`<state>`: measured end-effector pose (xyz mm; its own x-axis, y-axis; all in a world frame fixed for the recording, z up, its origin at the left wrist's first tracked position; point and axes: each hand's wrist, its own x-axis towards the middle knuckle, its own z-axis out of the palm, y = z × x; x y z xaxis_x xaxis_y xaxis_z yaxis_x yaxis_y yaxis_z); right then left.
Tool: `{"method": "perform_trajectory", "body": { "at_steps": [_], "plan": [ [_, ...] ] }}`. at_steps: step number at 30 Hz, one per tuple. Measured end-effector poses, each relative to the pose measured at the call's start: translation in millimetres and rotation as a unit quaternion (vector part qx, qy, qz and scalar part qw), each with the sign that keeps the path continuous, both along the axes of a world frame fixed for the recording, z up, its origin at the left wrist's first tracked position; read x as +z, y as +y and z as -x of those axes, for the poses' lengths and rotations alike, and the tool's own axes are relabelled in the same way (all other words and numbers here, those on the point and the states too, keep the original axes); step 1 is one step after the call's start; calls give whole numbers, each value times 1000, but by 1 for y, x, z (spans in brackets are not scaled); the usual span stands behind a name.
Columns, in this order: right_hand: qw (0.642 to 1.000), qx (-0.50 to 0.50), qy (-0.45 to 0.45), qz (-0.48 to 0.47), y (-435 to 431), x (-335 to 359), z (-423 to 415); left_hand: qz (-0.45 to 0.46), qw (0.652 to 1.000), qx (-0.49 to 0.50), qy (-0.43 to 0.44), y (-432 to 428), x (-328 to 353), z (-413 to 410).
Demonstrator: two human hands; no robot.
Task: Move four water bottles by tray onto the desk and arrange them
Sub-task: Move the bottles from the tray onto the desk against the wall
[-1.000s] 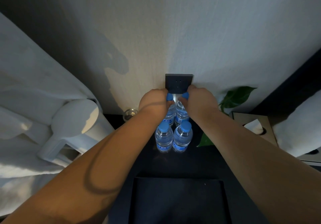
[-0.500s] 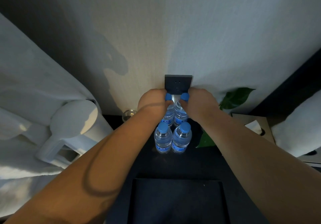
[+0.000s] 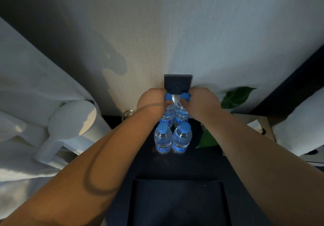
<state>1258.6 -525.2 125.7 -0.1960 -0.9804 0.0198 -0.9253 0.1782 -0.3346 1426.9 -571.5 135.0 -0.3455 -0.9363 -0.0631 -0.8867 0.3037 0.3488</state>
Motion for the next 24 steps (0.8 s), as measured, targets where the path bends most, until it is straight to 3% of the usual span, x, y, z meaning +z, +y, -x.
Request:
{"method": "perform_trajectory", "body": {
  "at_steps": [16, 24],
  "plan": [
    [1000, -13, -10, -22, -4, -1, 4, 8, 1000, 12, 3, 2, -6, 0],
    [994, -38, -97, 8, -2, -9, 2, 25, 1000, 14, -2, 1, -11, 1]
  ]
}}
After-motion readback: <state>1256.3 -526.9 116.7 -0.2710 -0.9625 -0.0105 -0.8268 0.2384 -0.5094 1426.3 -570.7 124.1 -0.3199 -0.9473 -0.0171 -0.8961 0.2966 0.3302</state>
